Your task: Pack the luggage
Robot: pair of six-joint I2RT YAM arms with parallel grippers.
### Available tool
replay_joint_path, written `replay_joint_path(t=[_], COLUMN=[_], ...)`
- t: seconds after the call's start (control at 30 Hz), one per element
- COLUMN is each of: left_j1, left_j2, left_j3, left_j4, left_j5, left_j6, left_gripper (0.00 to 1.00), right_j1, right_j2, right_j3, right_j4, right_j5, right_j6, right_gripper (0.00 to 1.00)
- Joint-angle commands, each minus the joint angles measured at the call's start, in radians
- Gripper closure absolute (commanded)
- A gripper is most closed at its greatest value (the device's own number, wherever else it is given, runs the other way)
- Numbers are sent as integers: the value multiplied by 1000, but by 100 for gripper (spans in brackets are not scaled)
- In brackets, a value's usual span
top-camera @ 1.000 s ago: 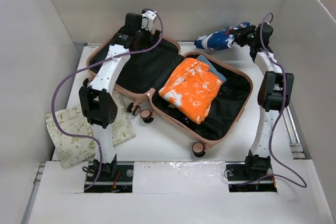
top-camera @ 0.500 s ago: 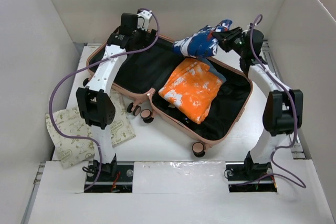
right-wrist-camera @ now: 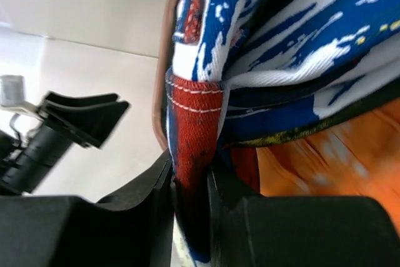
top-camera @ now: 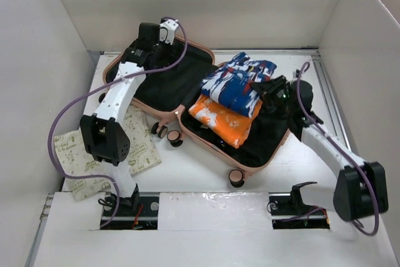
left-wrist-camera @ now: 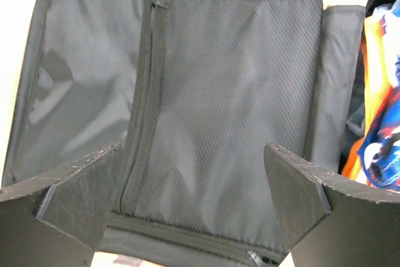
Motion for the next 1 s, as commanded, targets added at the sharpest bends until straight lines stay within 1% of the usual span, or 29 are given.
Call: replay_joint_path(t=[0.0,0.07,0.1,0.17,0.33,0.47,0.5,0.53,0.63,0.67,0.7,0.73,0.77,0.83,0.87,0.93,0.97], left_j1=[-25,-48,-69,-79,-129,-168,-178,-178,-178,-178,-178,-178,-178,-188,-188,-215,-226], left_j2=[-79,-90,-99,-108,-117,-127,-136,-136,-145,-145,-145,-145,-145,-145,-145,-145,-145], left_j3=[-46,-66,-66,-75,-75,-98,-107,-107,-130,-130,-130,-130,-140,-140,-140,-140,-129], left_j4=[33,33,33,33,33,33,33,33,42,42,42,42,42,42,42,31,22], left_j5=[-2,-20,-20,-30,-42,-66,-76,-76,-76,-76,-76,-76,-67,-66,-66,-54,-42], left_j6=[2,12,13,13,22,31,40,40,40,40,40,40,31,31,31,66,75], left_gripper=[8,8,8,8,8,7,7,7,7,7,7,7,7,7,7,7,7], right_j1=[38,27,27,18,7,-51,-89,-108,-163,-163,-163,-163,-163,-163,-174,-186,-186], right_j2=[-136,-179,-214,-226,-225,-225,-225,-225,-173,-126,-99,-75,-27,13,25,36,36], right_j3=[-103,-206,-231,-265,-297,-297,-297,-264,-202,-159,-139,-122,-87,-44,-23,46,71], right_j4=[-13,-35,-50,-102,-169,-214,-262,-288,-407,-443,-464,-475,-487,-524,-576,-636,-706], right_j5=[27,36,21,-13,-105,-161,-162,-162,-191,-201,-201,-226,-237,-252,-252,-252,-205], right_j6=[-27,-16,-16,-25,-113,-188,-220,-301,-453,-546,-582,-617,-681,-745,-775,-858,-887], right_gripper=[100,100,100,100,100,100,100,100,100,100,100,96,86,59,40,30,23])
